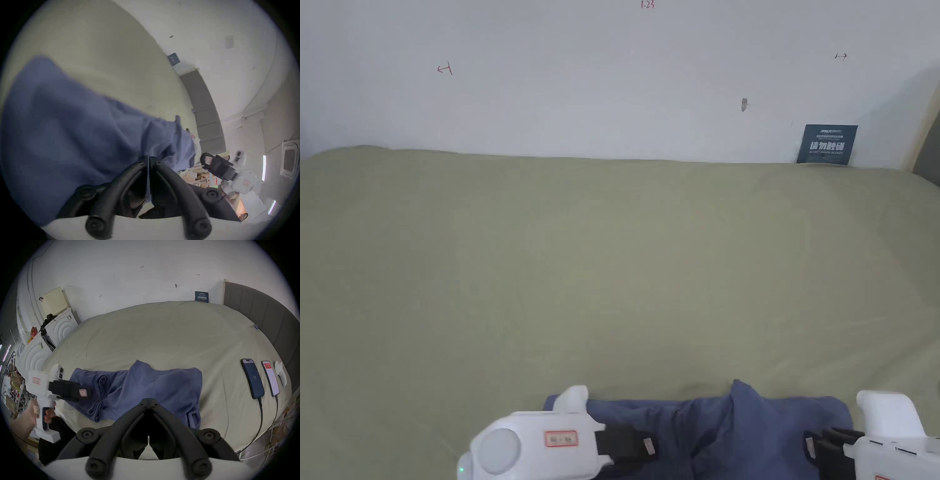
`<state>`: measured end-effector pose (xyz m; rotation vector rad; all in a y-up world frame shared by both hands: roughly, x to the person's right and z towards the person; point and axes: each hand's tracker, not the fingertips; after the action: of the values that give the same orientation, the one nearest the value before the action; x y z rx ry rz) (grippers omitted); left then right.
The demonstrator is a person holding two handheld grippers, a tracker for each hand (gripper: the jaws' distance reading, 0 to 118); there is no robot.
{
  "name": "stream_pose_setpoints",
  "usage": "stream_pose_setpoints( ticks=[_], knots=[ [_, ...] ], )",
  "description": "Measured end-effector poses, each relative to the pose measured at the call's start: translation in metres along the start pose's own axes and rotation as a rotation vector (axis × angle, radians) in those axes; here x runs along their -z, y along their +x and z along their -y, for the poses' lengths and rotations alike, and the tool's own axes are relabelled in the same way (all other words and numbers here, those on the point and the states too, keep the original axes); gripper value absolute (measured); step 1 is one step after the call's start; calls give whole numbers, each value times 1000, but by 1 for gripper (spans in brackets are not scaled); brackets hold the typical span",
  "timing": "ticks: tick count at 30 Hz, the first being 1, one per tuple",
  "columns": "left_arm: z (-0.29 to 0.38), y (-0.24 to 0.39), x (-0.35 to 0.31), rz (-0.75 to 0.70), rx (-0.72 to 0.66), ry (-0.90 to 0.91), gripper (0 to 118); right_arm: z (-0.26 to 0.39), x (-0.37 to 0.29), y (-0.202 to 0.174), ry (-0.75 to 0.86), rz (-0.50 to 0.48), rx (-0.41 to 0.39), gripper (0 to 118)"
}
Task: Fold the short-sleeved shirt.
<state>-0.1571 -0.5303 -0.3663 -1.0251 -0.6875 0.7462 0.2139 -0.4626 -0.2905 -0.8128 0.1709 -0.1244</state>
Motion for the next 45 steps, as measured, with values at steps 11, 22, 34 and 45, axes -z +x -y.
stream_pose_setpoints(
  ticks=[11,22,34,45],
  knots=[
    [-45,-62,-127,-74,-60,82,1,1,1,-3,-1,-16,-7,0],
    [-37,-101,-107,25,-158,38,105,3,0,5,-7,9,15,0],
    [-29,-91,-35,-42,-139,-66,11,5,5,5,-32,12,10,0],
    [-43,-74,-131,-36,-175,201,10,0,-6,16,18,-6,67,0]
  ],
)
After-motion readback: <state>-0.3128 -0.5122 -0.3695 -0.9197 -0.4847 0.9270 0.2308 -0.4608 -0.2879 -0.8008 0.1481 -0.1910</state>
